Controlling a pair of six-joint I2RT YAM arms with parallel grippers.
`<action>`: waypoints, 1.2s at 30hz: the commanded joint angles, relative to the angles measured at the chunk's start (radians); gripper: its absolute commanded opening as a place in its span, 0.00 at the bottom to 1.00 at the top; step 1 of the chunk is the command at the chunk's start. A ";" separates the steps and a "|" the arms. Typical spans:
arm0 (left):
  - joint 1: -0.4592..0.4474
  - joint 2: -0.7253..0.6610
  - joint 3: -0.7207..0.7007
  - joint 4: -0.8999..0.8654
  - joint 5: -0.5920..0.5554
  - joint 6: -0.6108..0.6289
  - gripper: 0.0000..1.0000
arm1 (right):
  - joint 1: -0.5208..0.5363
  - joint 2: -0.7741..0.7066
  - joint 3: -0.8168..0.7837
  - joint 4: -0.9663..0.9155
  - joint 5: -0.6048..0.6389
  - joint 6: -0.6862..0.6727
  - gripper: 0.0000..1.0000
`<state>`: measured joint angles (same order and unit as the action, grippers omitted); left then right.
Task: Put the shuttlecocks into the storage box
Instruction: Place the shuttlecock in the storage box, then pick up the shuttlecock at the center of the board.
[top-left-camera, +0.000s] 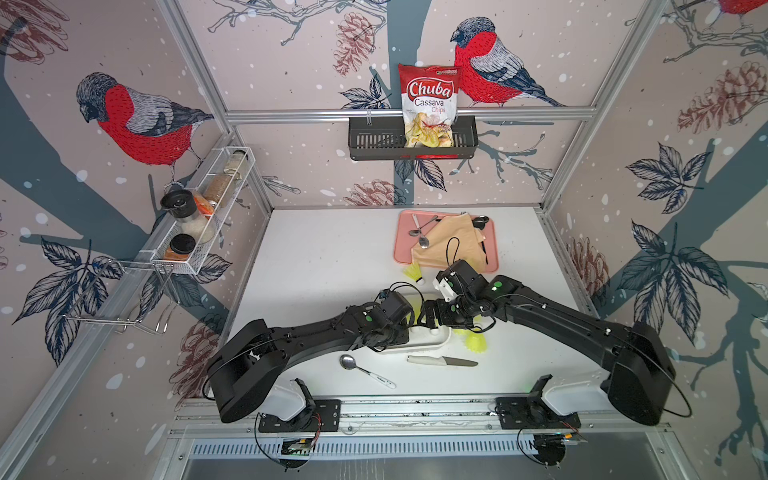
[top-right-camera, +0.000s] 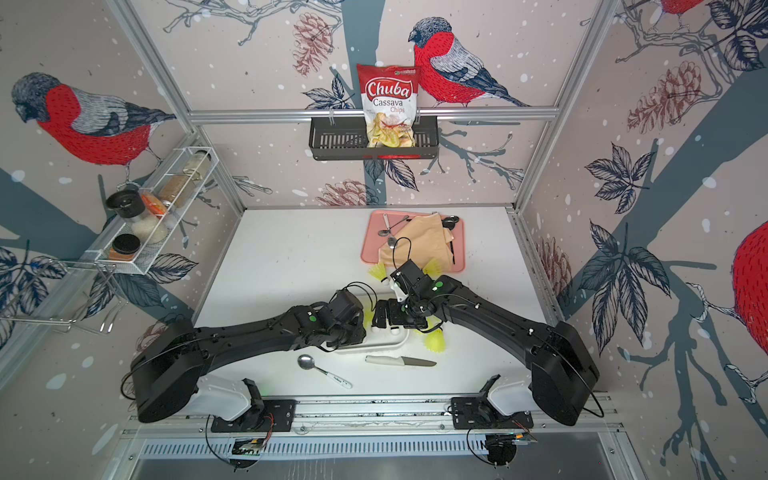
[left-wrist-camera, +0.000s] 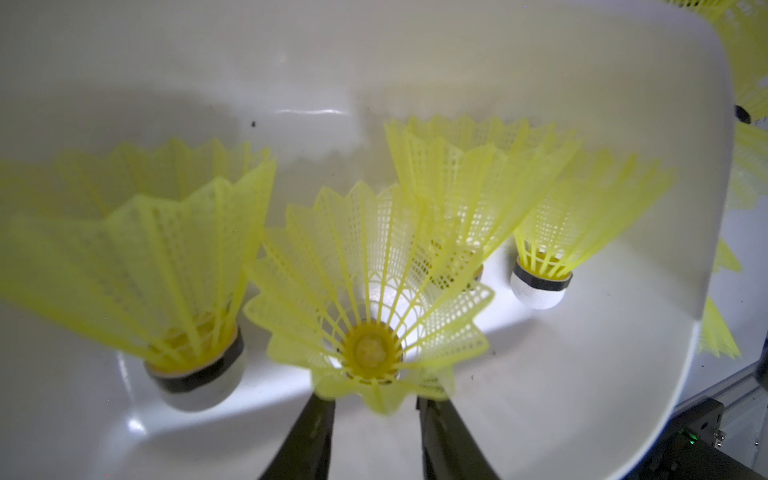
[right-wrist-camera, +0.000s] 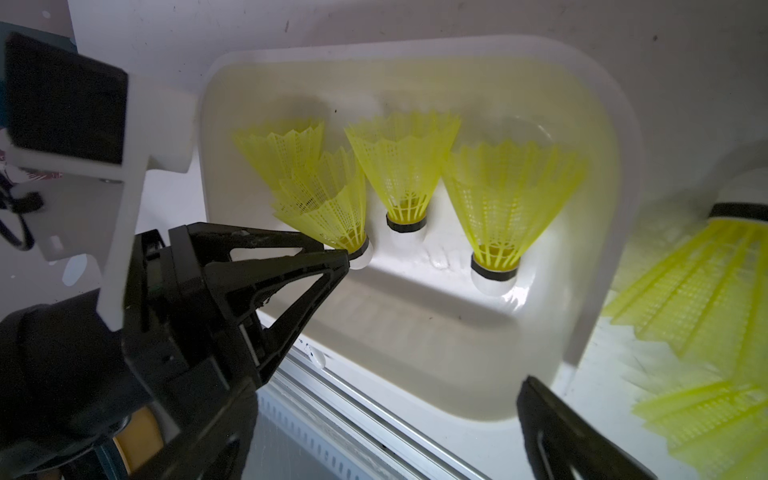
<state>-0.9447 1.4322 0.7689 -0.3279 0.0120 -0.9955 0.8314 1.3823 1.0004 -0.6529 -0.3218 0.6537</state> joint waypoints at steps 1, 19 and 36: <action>-0.006 -0.017 0.009 -0.030 -0.020 0.007 0.37 | 0.000 0.003 0.007 0.006 0.000 -0.003 0.98; 0.071 -0.175 0.306 -0.237 -0.111 0.082 0.73 | -0.180 -0.008 0.218 -0.176 0.127 -0.066 0.94; 0.256 -0.083 0.282 0.141 0.253 0.195 0.96 | -0.360 0.038 0.188 -0.208 0.235 -0.130 0.86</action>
<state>-0.6930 1.3220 1.0576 -0.3096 0.1650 -0.8219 0.4789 1.4132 1.2030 -0.8459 -0.1268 0.5396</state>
